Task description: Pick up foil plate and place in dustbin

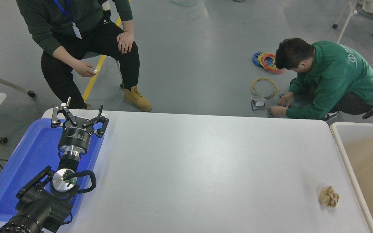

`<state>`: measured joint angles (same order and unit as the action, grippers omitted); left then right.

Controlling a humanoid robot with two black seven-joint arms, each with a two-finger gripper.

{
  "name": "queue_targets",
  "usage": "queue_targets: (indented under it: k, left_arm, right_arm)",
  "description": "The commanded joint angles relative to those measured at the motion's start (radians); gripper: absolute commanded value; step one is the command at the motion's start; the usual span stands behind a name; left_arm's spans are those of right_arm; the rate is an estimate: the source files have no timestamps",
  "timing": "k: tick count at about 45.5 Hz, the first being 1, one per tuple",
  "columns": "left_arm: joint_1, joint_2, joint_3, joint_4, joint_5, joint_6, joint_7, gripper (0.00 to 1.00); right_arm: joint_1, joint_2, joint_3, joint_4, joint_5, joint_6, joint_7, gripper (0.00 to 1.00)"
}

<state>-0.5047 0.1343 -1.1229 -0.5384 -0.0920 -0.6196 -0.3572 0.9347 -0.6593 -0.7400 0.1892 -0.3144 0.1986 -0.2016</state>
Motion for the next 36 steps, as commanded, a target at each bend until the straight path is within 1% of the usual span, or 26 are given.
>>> queue_targets:
  k: [1, 15, 36]
  left_arm:
    - [0.0, -0.001, 0.0, 0.0, 0.0, 0.0, 0.0, 1.0]
    - [0.002, -0.001, 0.0, 0.0, 0.0, 0.0, 0.0, 1.0]
    - [0.0, 0.001, 0.0, 0.0, 0.0, 0.0, 0.0, 1.0]
  right_arm:
    - [-0.138, 0.02, 0.128, -0.007, 0.0, -0.097, -0.002, 0.0]
    - [-0.188, 0.049, 0.148, -0.007, 0.0, -0.142, 0.002, 0.0]
    - [-0.209, 0.076, 0.148, -0.007, 0.0, -0.159, 0.005, 0.0]
